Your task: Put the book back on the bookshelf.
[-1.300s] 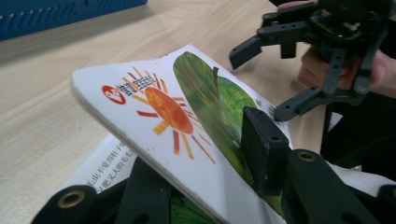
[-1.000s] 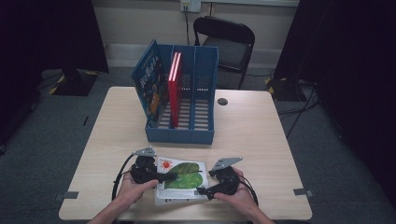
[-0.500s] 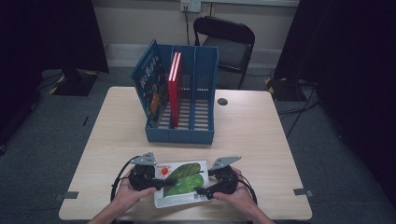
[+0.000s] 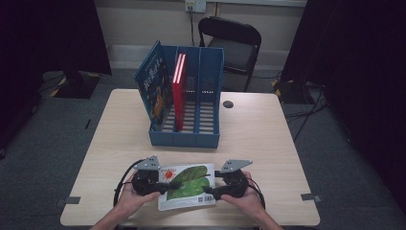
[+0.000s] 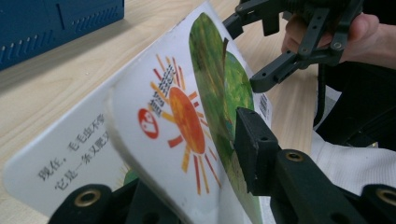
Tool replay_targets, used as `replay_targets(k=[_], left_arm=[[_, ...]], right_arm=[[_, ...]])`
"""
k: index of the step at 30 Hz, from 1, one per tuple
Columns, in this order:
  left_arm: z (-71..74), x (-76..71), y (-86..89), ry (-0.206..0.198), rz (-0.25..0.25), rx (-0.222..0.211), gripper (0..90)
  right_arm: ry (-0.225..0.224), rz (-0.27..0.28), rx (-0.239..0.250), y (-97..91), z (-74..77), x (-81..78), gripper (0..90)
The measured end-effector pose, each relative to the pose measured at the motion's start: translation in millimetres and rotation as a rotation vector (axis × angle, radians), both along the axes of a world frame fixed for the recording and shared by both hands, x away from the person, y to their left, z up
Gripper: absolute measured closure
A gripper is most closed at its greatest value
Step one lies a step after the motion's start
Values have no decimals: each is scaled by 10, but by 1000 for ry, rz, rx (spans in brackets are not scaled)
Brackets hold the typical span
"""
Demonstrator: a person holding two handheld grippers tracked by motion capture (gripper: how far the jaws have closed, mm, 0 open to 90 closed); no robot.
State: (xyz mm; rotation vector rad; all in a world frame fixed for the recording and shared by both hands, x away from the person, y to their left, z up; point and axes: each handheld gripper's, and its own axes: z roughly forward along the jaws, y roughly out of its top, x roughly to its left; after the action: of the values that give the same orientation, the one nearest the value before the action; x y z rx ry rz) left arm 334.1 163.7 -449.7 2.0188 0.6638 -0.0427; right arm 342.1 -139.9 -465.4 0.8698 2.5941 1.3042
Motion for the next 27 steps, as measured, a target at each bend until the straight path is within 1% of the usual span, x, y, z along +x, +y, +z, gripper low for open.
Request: replay_targets(k=[1, 4, 5, 7, 8, 11, 14, 19, 21, 26, 27], left_arm=[[-2, 13, 8, -4, 7, -2, 716], [-1, 31, 16, 1, 16, -9, 719], [7, 51, 28, -2, 15, -5, 720], [5, 56, 33, -3, 21, -5, 720], [-2, 65, 42, 1, 19, -5, 720], [-12, 81, 61, 3, 33, -7, 721], [-20, 109, 99, 1, 52, -2, 719], [-21, 119, 114, 7, 55, -5, 719], [-18, 123, 118, -6, 58, -1, 716], [-19, 126, 119, -18, 59, 1, 715], [-19, 128, 120, -27, 57, 2, 713]], right_arm=[[-11, 0, 1, -10, 14, 0, 302], [-18, -6, 10, -25, 40, 2, 305], [-32, -8, 15, -39, 65, 3, 316], [-36, -9, 15, -43, 71, 3, 320], [-38, -9, 23, -47, 80, 0, 321], [-40, -5, 29, -54, 107, -5, 333], [-55, -3, 53, -66, 153, -14, 375], [-65, -1, 62, -75, 177, -24, 393], [-70, 0, 62, -73, 188, -32, 380], [-77, 1, 61, -67, 205, -35, 374], [-78, 2, 59, -64, 209, -40, 373]])
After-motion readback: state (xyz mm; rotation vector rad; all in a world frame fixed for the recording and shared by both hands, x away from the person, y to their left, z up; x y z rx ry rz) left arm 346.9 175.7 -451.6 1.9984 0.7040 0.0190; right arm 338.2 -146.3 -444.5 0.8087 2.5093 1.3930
